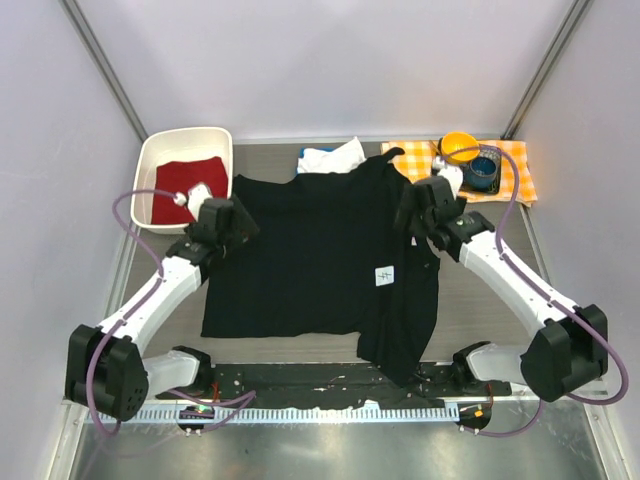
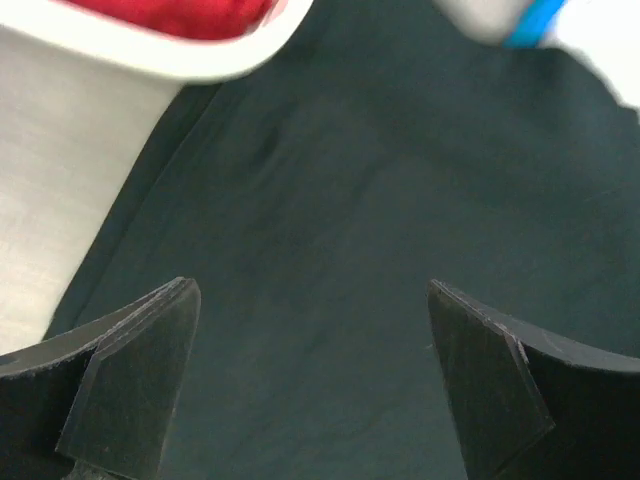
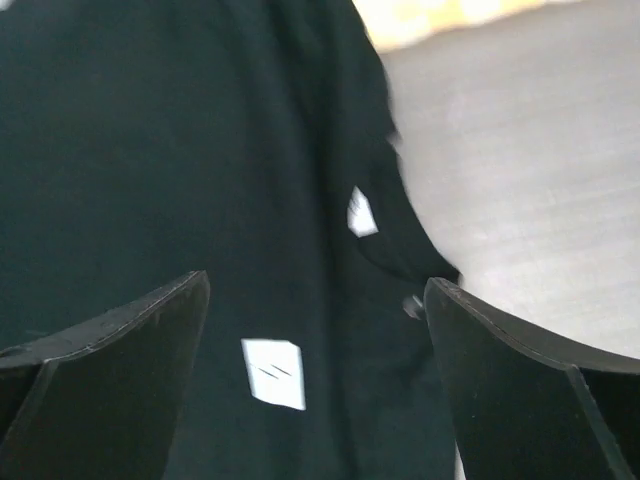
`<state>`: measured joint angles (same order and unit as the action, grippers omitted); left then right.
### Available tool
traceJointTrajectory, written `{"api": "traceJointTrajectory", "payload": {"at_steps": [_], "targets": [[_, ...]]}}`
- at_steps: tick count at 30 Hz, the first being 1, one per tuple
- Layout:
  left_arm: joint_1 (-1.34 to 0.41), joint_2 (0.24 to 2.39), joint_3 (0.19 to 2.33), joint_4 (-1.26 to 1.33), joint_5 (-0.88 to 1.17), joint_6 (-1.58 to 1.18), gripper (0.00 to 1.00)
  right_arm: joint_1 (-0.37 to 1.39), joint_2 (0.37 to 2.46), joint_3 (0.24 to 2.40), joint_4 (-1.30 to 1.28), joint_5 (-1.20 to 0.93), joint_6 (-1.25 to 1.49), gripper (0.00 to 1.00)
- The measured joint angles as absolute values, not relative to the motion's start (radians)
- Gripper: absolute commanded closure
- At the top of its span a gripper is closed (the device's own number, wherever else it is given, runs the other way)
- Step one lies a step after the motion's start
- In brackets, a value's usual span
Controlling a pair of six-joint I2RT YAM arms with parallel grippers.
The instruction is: Fold and stack the t-shirts
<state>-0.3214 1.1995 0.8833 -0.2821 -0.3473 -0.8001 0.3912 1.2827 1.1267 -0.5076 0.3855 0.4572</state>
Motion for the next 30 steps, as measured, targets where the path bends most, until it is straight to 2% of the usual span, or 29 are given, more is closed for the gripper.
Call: {"api": "traceJointTrajectory", "payload": {"at_steps": [5, 12, 16, 23, 30], "targets": [[-0.328, 1.183, 0.694, -0.344, -0.303, -0.809, 0.0, 0.368, 1.279, 0.893, -0.579, 0.406, 0.514, 0.05], [-0.328, 1.237, 0.707, -0.321, -0.25, -0.805, 0.0, 0.322, 1.362, 0.882, -0.518, 0.444, 0.578, 0.05], [-0.328, 1.283, 0.745, -0.301, -0.242, -0.804, 0.0, 0.272, 1.477, 0.974, -0.49, 0.493, 0.594, 0.05], [-0.328, 1.424, 0.851, -0.27, -0.248, -0.804, 0.0, 0.227, 1.809, 1.269, -0.457, 0.566, 0.59, 0.05], [-0.328, 1.51, 0.879, -0.242, -0.251, -0.802, 0.0, 0.227, 1.95, 1.381, -0.457, 0.569, 0.574, 0.05]]}}
